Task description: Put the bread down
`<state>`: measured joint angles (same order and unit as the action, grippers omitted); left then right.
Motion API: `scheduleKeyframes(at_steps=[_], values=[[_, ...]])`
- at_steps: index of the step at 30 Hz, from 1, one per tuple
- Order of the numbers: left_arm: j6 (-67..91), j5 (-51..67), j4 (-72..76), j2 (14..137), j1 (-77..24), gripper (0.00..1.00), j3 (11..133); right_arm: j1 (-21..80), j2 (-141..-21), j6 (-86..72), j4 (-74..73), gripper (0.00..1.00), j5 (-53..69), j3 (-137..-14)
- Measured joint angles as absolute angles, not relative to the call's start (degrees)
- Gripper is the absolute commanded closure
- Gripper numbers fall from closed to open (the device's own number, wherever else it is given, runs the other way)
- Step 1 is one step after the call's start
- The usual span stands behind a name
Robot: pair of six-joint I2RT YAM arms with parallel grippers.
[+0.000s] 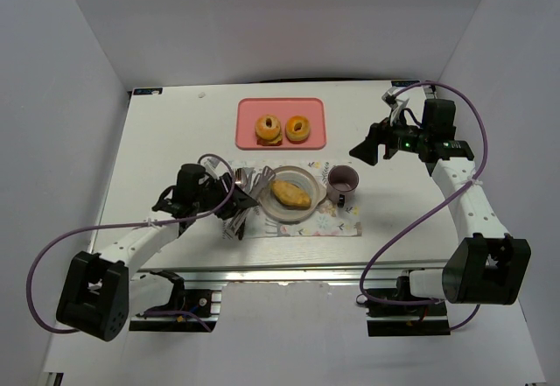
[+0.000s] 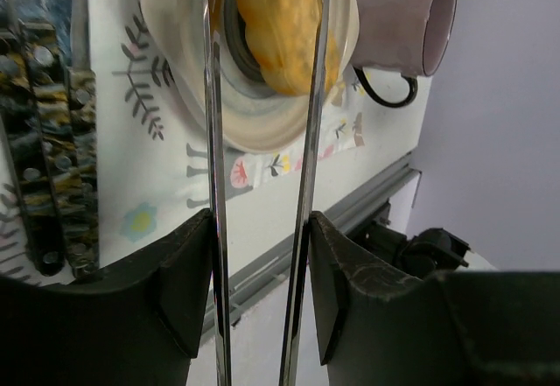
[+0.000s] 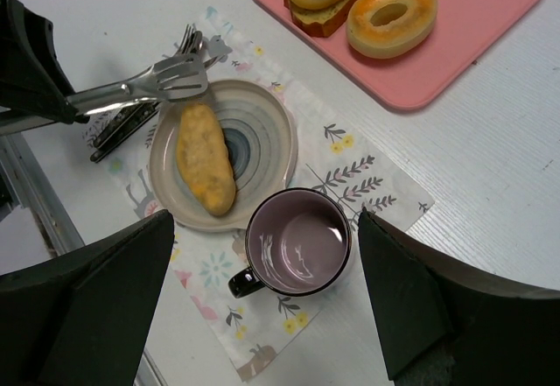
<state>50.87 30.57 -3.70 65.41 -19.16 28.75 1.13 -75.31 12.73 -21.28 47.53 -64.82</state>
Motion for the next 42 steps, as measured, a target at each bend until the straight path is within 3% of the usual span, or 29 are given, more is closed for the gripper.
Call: scheduleKeyframes(at_steps=[12, 19, 29, 42], values=[[39.2, 20.3, -21.3, 65.4, -13.6, 0.5, 43.8, 1.1, -75.3, 12.8, -21.3, 0.11, 48.2, -64.8], [26.5, 1.5, -33.4, 69.6, -10.0, 0.49, 53.8, 1.1, -75.3, 12.9, -21.3, 0.1, 48.6, -64.8], [10.5, -15.7, -25.9, 75.2, -8.6, 0.42, 48.0, 1.1, -75.3, 12.9, -21.3, 0.11, 49.1, -64.8], [8.0, -10.9, -17.4, 88.6, -1.2, 0.36, 45.0, 1.1, -75.3, 13.8, -22.5, 0.11, 49.3, -64.8]])
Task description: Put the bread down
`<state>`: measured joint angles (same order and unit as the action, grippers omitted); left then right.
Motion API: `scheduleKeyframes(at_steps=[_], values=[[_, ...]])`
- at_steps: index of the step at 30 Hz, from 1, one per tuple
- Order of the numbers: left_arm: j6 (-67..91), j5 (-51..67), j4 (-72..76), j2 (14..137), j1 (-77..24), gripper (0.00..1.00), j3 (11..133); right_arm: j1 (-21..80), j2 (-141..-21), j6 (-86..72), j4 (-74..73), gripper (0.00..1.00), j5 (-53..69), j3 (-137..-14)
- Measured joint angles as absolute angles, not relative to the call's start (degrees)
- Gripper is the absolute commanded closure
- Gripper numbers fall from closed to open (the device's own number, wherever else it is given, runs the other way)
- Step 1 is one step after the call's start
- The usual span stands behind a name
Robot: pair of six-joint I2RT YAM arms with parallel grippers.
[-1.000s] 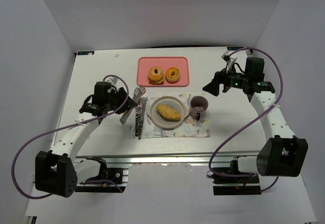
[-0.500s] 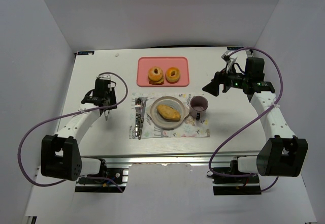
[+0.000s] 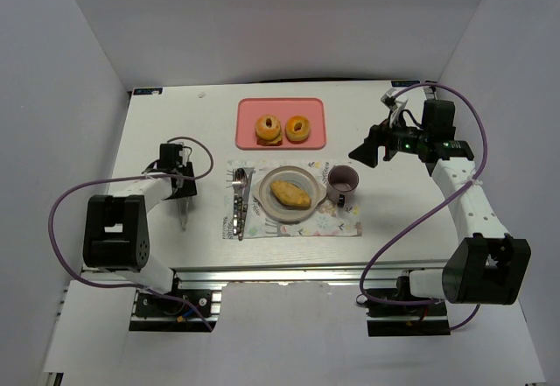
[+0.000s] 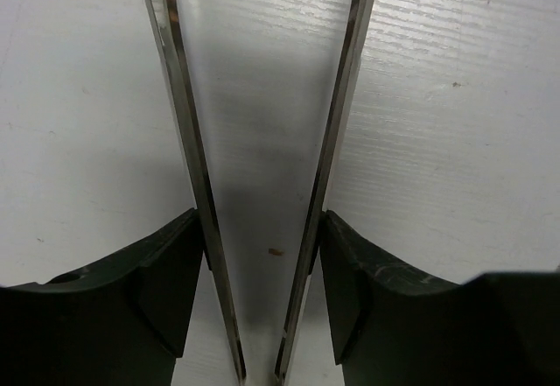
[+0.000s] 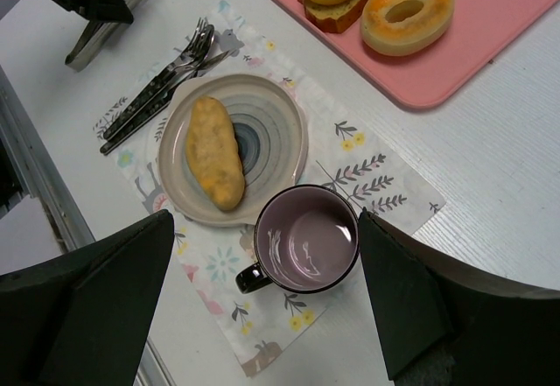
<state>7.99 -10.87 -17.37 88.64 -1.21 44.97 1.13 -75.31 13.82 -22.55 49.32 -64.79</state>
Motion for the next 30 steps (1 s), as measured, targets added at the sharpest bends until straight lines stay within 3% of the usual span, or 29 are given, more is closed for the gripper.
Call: scheduleKeyframes(at_steps=[7, 8, 18, 30], values=[[8.4, -7.7, -16.9, 89.2, 1.5, 0.17, 45.4, 1.1, -75.3, 15.4, -23.8, 0.11, 49.3, -64.8], [8.6, -7.4, -17.1, 89.2, 1.9, 0.02, 45.4, 1.1, -75.3, 15.7, -24.1, 0.11, 49.4, -64.8], [12.3, -5.5, -19.4, 79.3, 2.8, 0.02, 45.3, 1.1, -75.7, 12.8, -27.6, 0.11, 42.8, -67.5], [27.1, -6.7, -17.7, 50.1, 2.8, 0.02, 42.6, 7.5, -78.9, 7.7, -30.9, 0.11, 27.4, -78.2]])
